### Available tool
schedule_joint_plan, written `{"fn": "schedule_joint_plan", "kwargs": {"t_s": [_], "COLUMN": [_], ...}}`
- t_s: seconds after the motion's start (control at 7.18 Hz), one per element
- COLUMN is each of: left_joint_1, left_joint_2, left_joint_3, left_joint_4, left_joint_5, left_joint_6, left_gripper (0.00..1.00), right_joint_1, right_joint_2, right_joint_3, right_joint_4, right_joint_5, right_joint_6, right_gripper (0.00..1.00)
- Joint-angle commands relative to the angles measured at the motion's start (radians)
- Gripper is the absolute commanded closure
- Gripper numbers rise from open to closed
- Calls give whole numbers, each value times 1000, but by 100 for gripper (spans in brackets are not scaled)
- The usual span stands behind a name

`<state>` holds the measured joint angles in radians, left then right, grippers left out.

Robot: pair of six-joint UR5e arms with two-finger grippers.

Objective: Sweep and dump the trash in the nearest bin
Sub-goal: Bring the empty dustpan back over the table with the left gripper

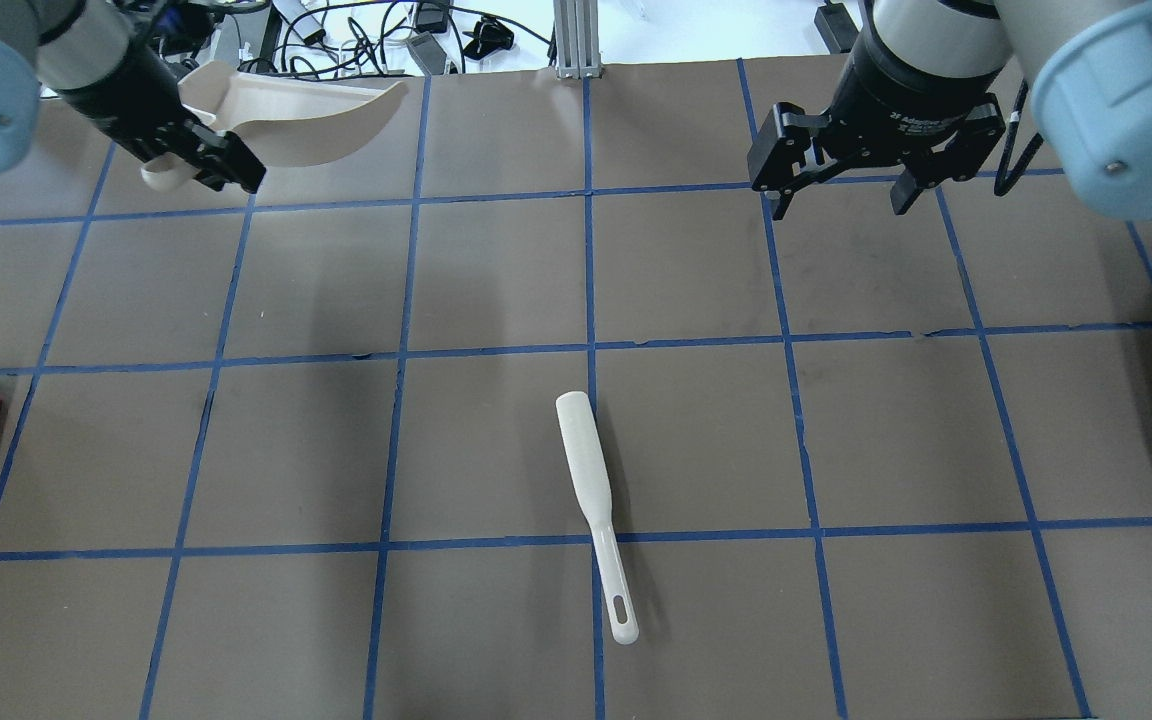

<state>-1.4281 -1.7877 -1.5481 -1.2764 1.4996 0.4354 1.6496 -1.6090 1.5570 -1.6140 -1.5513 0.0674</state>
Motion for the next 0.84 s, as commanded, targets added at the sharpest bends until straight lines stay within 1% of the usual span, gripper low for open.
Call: {"fn": "schedule_joint_plan", "kwargs": {"t_s": [0.0, 0.14, 0.28, 0.42, 0.7], "left_joint_1": [-116, -171, -228, -285, -365], "left_joint_2": [-44, -62, -83, -110, -157], "left_joint_3": [-72, -72, -73, -73, -75], "left_joint_4": [164, 173, 227, 247, 311], "left_joint_5": [-6, -7, -9, -6, -1], "left_joint_6": [-122, -186, -272, -330, -438], "left_gripper": [100, 100, 100, 100, 100], "right_joint_1": [1, 1, -1, -1, -1], "right_joint_2": [-2, -2, -2, -2, -2], "right_joint_3": [0, 0, 0, 0, 0], "right_joint_4": [6, 6, 8, 9, 9], "right_joint_5": [0, 0, 0, 0, 0], "right_joint_6": [0, -1, 0, 0, 0], "right_gripper": [0, 0, 0, 0, 0]}}
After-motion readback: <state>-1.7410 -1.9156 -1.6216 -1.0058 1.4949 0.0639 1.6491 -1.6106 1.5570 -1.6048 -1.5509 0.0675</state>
